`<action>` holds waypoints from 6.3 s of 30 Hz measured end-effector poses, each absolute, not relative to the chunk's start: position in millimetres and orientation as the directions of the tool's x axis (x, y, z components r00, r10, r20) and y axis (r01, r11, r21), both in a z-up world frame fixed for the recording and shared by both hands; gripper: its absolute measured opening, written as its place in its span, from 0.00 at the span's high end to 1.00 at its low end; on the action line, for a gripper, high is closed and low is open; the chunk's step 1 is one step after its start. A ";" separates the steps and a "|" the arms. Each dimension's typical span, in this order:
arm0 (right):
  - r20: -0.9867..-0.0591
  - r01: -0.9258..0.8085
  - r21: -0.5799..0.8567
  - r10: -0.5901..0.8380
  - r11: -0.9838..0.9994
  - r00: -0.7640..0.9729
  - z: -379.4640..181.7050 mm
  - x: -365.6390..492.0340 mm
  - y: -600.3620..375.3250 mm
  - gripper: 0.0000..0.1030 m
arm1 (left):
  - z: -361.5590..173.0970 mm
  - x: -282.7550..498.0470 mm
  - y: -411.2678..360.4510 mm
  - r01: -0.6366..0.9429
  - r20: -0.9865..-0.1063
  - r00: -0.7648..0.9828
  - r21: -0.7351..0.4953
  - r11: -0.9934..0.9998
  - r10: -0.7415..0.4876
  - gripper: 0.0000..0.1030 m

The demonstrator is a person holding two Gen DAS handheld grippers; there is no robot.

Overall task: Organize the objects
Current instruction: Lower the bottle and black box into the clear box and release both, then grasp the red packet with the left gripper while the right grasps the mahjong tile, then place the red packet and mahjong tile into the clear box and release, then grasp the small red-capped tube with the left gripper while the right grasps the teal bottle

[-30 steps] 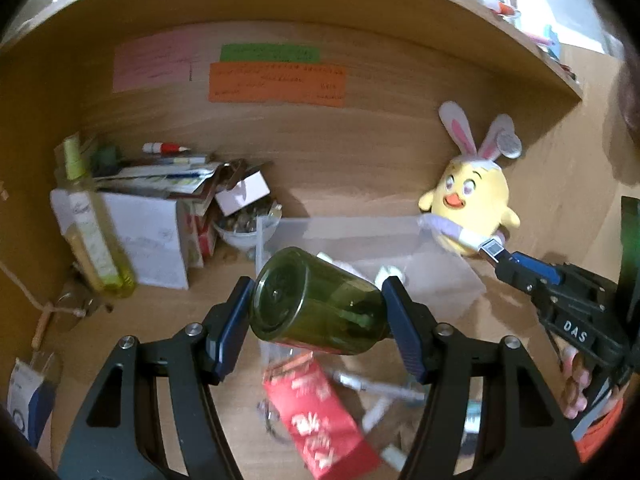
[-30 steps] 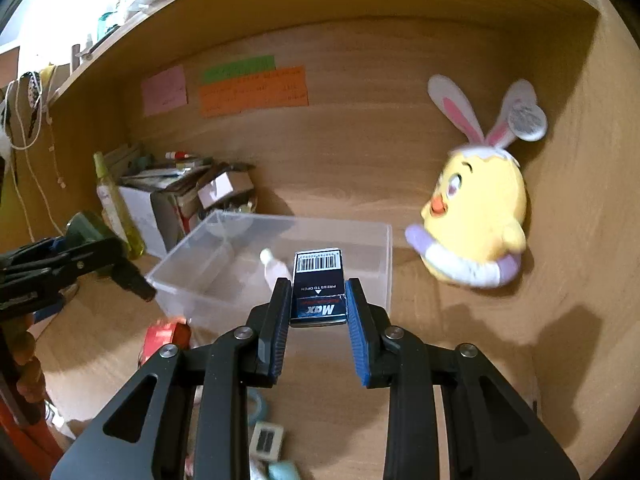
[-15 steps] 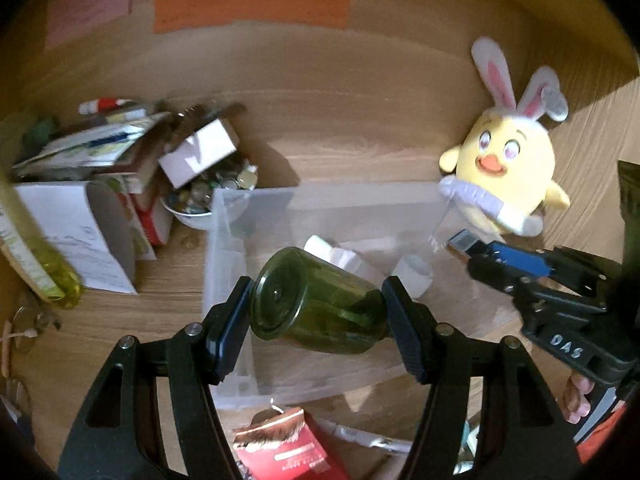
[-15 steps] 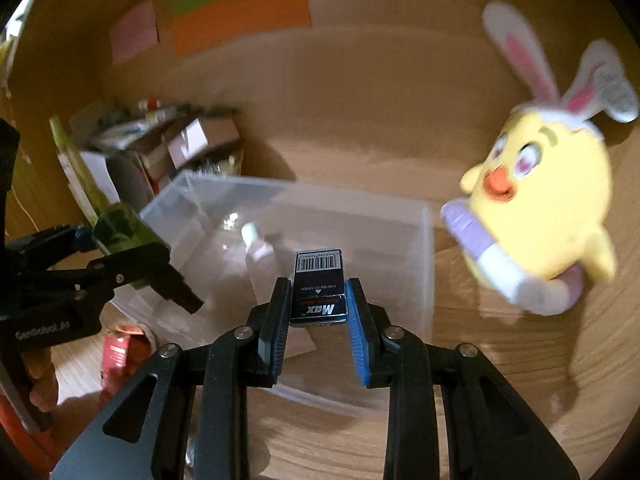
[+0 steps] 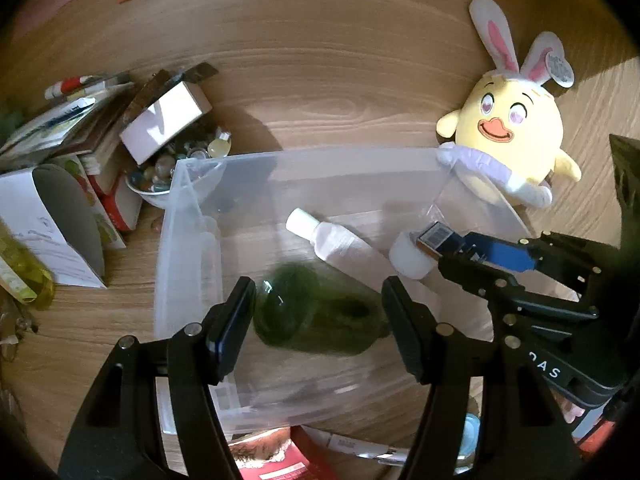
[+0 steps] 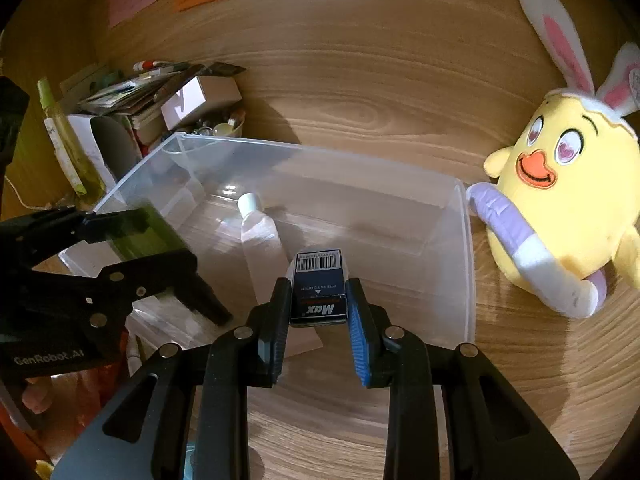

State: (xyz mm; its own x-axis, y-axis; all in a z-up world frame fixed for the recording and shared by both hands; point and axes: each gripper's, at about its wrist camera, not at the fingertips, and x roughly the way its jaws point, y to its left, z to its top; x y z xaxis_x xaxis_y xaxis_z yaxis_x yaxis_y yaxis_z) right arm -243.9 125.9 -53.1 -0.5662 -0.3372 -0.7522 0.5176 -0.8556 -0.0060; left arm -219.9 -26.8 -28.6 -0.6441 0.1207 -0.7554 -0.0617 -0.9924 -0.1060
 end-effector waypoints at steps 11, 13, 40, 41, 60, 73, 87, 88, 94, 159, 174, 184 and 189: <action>-0.722 0.501 -0.047 -0.318 -0.864 -0.615 -33.2 -224.4 133.8 0.45 | -5.5 -195.3 -24.2 -0.063 -0.716 -0.691 -0.076 -0.995 0.098 0.19; -0.710 0.497 -0.057 -0.314 -0.866 -0.630 -27.1 -217.2 136.5 0.40 | 2.1 -186.7 -24.7 -0.055 -0.699 -0.710 -0.063 -0.996 0.084 0.14; -0.728 0.499 0.002 -0.343 -0.867 -0.593 -66.6 -111.3 174.7 0.22 | -51.5 -117.0 -50.8 0.029 -0.778 -0.628 -0.049 -0.998 0.020 0.01; -0.740 0.497 0.009 -0.340 -0.868 -0.580 -72.1 -112.2 174.9 0.22 | -57.6 -119.2 -52.0 0.035 -0.789 -0.614 -0.055 -0.998 0.022 0.01; -0.803 0.528 0.042 -0.343 -0.848 -0.487 -91.5 -123.3 171.9 0.78 | -75.4 -132.2 -62.5 0.059 -0.808 -0.583 -0.147 -0.987 0.086 0.37; -0.736 0.468 0.041 -0.344 -0.883 -0.583 -62.7 -124.1 195.4 0.78 | -56.3 -97.1 -71.6 0.079 -0.755 -0.649 -0.188 -0.979 0.092 0.46; -0.609 0.446 0.070 -0.393 -0.892 -0.689 -7.3 -140.9 199.8 0.78 | 25.9 -78.0 -71.4 0.054 -0.590 -0.806 -0.151 -0.987 0.046 0.46; -0.602 0.448 0.074 -0.398 -0.891 -0.692 -4.0 -143.5 199.4 0.78 | 30.4 -79.8 -71.3 0.052 -0.582 -0.812 -0.151 -0.987 0.047 0.46; -0.561 0.457 0.093 -0.426 -0.885 -0.710 15.1 -163.3 192.3 0.78 | 50.4 -103.8 -68.5 0.042 -0.553 -0.832 -0.145 -0.989 0.045 0.46; -0.633 0.461 -0.026 -0.343 -0.887 -0.694 -17.7 -110.1 194.7 0.21 | -9.1 -88.5 -28.5 -0.049 -0.683 -0.729 -0.008 -0.999 0.041 0.03; -0.773 0.434 0.040 -0.303 -0.900 -0.557 -85.8 -83.3 242.9 0.21 | -72.7 -94.4 -12.2 -0.149 -0.828 -0.540 -0.079 -0.986 0.148 0.33; -0.790 0.489 0.034 -0.323 -0.872 -0.521 -97.7 -86.5 220.0 0.38 | -77.6 -109.5 -4.3 -0.161 -0.830 -0.537 -0.074 -0.984 0.150 0.61; -0.780 0.484 0.009 -0.309 -0.875 -0.544 -97.3 -89.2 213.8 0.62 | -77.8 -117.0 0.6 -0.175 -0.823 -0.546 -0.067 -0.982 0.153 0.68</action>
